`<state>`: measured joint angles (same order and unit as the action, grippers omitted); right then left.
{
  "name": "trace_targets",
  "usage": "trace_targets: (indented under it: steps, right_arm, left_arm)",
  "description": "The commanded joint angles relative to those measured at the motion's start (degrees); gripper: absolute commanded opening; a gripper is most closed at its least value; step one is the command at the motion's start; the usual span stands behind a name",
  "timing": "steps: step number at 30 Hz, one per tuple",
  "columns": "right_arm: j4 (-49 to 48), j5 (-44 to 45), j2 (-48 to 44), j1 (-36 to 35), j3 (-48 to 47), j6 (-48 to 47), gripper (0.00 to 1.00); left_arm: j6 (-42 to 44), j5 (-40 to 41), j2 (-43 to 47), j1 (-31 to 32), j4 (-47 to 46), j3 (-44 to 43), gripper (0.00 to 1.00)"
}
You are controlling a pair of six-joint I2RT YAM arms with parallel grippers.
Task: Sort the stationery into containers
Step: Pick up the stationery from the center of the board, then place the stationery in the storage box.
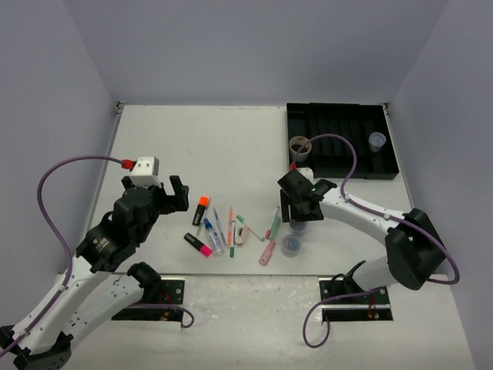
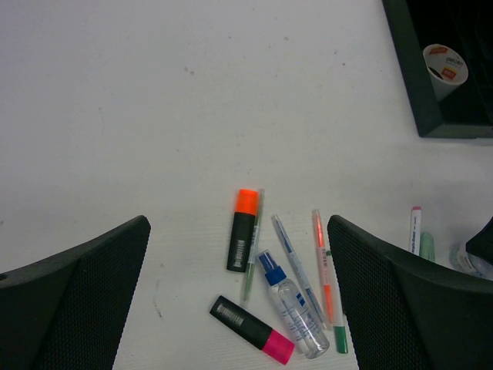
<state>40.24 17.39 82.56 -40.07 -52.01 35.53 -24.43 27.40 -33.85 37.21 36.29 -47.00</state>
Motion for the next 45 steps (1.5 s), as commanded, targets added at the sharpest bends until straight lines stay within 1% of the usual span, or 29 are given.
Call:
trace_targets:
  steps: [1, 5, 6, 12, 14, 16, 19, 20, 21, 23, 25, 26, 28, 30, 33, 35, 37, 40, 43, 45]
  right_arm:
    - [-1.96, -1.77, -2.08, -0.09, 2.51, 2.06, 0.75]
    - [-2.71, -2.98, -1.97, -0.09, 3.58, 2.00, 0.74]
    - [-2.51, -2.45, -1.77, -0.09, 3.71, 2.26, 0.72]
    - [-1.64, 0.28, -3.85, -0.09, 2.90, 2.54, 0.47]
    - [-0.87, 3.38, -4.45, -0.01, 1.17, 2.60, 0.42]
    - [-0.69, 6.46, -4.94, 0.21, -0.18, 2.91, 0.34]
    - [-0.15, 9.25, -5.44, 3.49, -3.98, 1.41, 0.29]
    - [0.18, 9.92, -5.67, 5.53, -5.59, 0.65, 0.29]
    - [0.28, 10.12, -5.75, 6.14, -6.08, -0.02, 0.29]
    - [0.19, 11.48, -6.10, 12.34, -9.32, -2.20, 0.29]
    - [0.19, 14.57, -4.79, 16.74, -14.89, -4.84, 0.28]
    - [0.11, 14.60, -4.78, 18.70, -16.61, -4.86, 0.28]
    - [-1.02, 17.55, -1.05, 24.89, -20.60, -6.39, 0.28]
    - [-2.58, 17.53, 1.71, 29.64, -24.53, -6.89, 0.27]
    - [-8.24, 13.68, 6.95, 34.45, -26.82, -8.41, 0.27]
    - [-9.74, 14.91, 9.21, 36.78, -28.81, -8.81, 0.27]
    - [-10.45, 16.79, 13.57, 38.84, -31.19, -8.95, 0.27]
    - [-11.41, 15.86, 19.33, 42.94, -35.24, -9.51, 0.26]
    - [-11.41, 16.03, 23.92, 45.04, -39.85, -11.14, 0.25]
    - [-11.41, 16.24, 25.66, 46.23, -41.14, -12.31, 0.25]
  left_arm:
    - [1.06, 0.11, -0.11, 0.23, -2.10, 0.42, 1.00]
    - [1.06, 0.11, -0.52, 0.23, -2.10, 0.42, 1.00]
    - [1.06, 0.24, -0.59, 0.23, -2.04, 0.42, 1.00]
    - [1.06, 0.22, -0.93, 0.23, -2.10, 0.42, 1.00]
    - [1.06, 0.20, -1.04, 0.23, -2.10, 0.34, 1.00]
    - [1.06, 0.06, -1.05, 0.20, -2.10, 0.42, 1.00]
    - [1.06, 0.11, -0.88, 0.23, -2.08, 0.42, 1.00]
    - [1.06, 0.11, -0.74, 0.23, -2.03, 0.42, 1.00]
    - [1.06, 0.11, -0.63, 0.23, -2.02, 0.42, 1.00]
    - [1.06, 0.25, -0.43, 0.23, -2.10, 0.47, 1.00]
    - [1.06, 0.11, -0.34, 0.23, -2.10, 0.51, 1.00]
    - [1.06, 0.03, -0.34, 0.23, -2.10, 0.51, 1.00]
    - [1.06, -0.24, -0.34, 0.28, -2.19, 0.51, 1.00]
    - [1.06, -0.31, -0.12, 0.32, -2.19, 0.51, 1.00]
    - [1.06, -0.30, 0.71, 0.41, -2.28, 0.53, 1.00]
    - [1.06, -0.24, 1.06, 0.42, -2.37, 0.69, 1.00]
    - [1.06, -0.33, 1.03, 1.01, -2.34, 0.74, 1.00]
    - [1.06, -0.60, 0.70, 1.91, -2.42, 0.68, 1.00]
    - [1.02, -0.39, 0.57, 2.76, -2.29, 0.60, 1.00]
    - [0.93, 0.16, 1.06, 3.32, -2.07, 0.60, 1.00]
